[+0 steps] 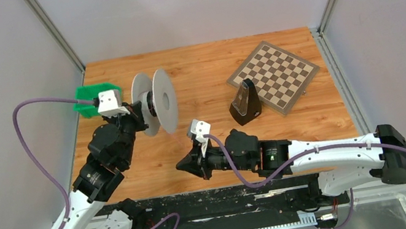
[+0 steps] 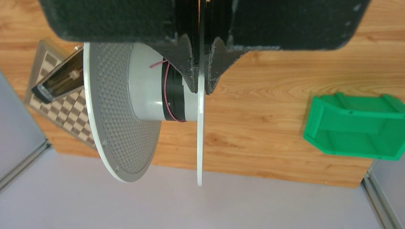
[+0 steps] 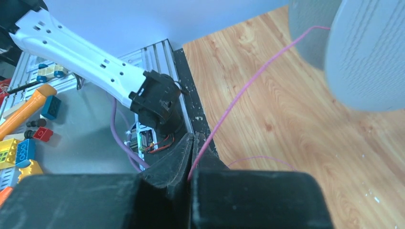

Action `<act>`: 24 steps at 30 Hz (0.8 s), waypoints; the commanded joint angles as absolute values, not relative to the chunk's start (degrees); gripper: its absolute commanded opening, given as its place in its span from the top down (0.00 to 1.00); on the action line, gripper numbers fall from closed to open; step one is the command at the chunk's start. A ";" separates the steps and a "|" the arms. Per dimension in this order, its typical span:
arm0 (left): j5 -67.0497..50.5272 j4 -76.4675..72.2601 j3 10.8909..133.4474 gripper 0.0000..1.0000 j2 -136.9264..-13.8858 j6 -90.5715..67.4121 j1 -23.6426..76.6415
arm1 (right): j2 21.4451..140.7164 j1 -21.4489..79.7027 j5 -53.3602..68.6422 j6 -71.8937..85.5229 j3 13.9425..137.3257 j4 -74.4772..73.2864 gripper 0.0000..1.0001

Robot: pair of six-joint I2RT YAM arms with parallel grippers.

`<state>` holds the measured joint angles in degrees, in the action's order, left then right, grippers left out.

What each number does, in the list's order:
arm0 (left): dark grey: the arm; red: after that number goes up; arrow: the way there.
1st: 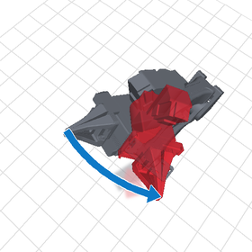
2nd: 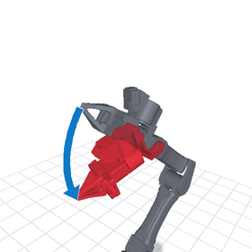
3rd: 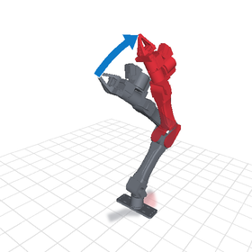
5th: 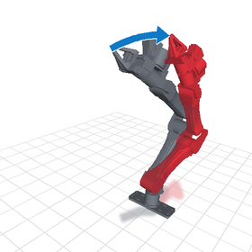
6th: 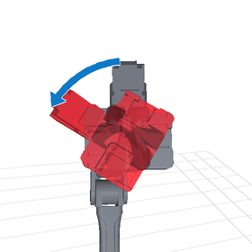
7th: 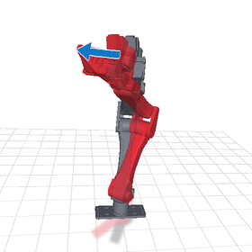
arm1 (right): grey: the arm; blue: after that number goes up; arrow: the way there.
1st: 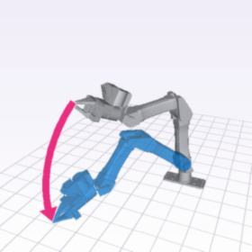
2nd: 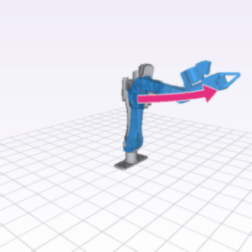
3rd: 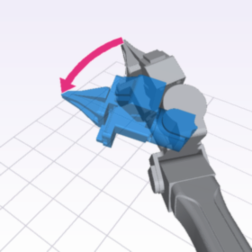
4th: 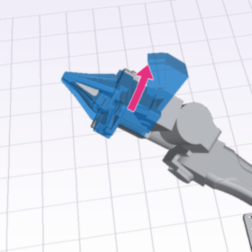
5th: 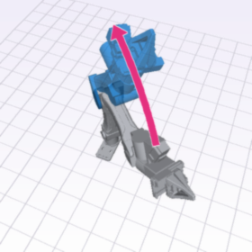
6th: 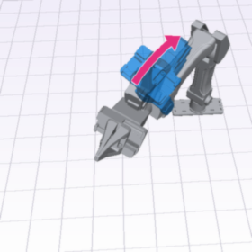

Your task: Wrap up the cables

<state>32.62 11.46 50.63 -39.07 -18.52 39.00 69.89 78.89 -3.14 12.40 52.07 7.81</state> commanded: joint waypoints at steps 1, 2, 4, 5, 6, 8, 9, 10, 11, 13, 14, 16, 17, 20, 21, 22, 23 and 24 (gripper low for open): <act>30.26 11.14 51.30 1.00 -37.66 -12.06 39.53 | 68.83 76.68 3.74 9.44 56.75 5.95 0.98; 28.33 12.03 51.43 1.00 -37.69 -11.52 39.54 | 69.10 76.00 5.43 9.27 57.60 4.92 0.97; 24.80 14.91 51.65 1.00 -37.64 -9.01 39.62 | 70.06 74.79 8.47 9.31 59.94 2.23 0.97; 23.87 16.84 51.66 1.00 -37.58 -8.50 39.72 | 70.52 74.55 9.50 9.27 60.93 1.02 0.97; 22.03 17.78 51.57 1.00 -37.59 -7.51 39.72 | 70.68 74.46 10.21 9.12 61.67 0.31 0.97; 18.43 20.19 51.32 1.00 -37.61 -5.06 39.85 | 70.99 74.25 10.91 8.73 62.56 -1.63 0.97; 17.21 21.66 51.28 1.00 -37.62 -4.24 39.92 | 71.08 74.08 10.82 8.66 62.92 -2.20 0.97; 15.27 22.30 51.18 1.00 -37.55 -3.08 39.97 | 71.14 73.83 10.81 8.66 63.26 -2.65 0.98; 14.45 23.44 51.17 1.00 -37.45 -2.64 40.03 | 71.19 73.63 10.81 8.37 63.67 -3.29 0.98; 12.40 24.25 50.90 1.00 -36.88 -1.67 40.07 | 71.20 73.13 10.74 7.56 64.56 -4.34 0.98; 11.08 24.21 50.61 1.00 -36.38 -1.08 40.08 | 71.13 72.91 10.72 7.00 65.02 -4.79 0.98; 8.94 23.76 50.06 1.00 -35.70 -0.29 40.08 | 70.90 72.25 11.19 5.36 65.80 -5.69 0.98; 7.14 23.70 49.99 1.00 -35.56 -0.19 40.08 | 70.80 71.71 11.53 4.71 66.16 -6.26 0.98; 1.92 25.43 50.19 1.00 -35.26 4.04 40.08 | 70.58 69.36 12.43 3.69 67.77 -8.95 0.98; -1.17 25.81 50.19 1.00 -35.01 4.83 40.08 | 70.48 68.59 12.71 3.45 68.32 -9.92 0.98; -2.56 26.40 50.14 1.00 -34.86 6.13 40.08 | 70.30 67.95 12.81 3.21 68.65 -10.83 0.98; -4.86 26.61 50.11 1.00 -34.45 6.62 40.08 | 69.86 67.48 12.76 2.77 68.72 -11.42 0.98; -6.16 27.28 50.15 1.00 -34.27 7.63 40.08 | 69.30 67.20 12.98 2.17 68.42 -11.74 0.98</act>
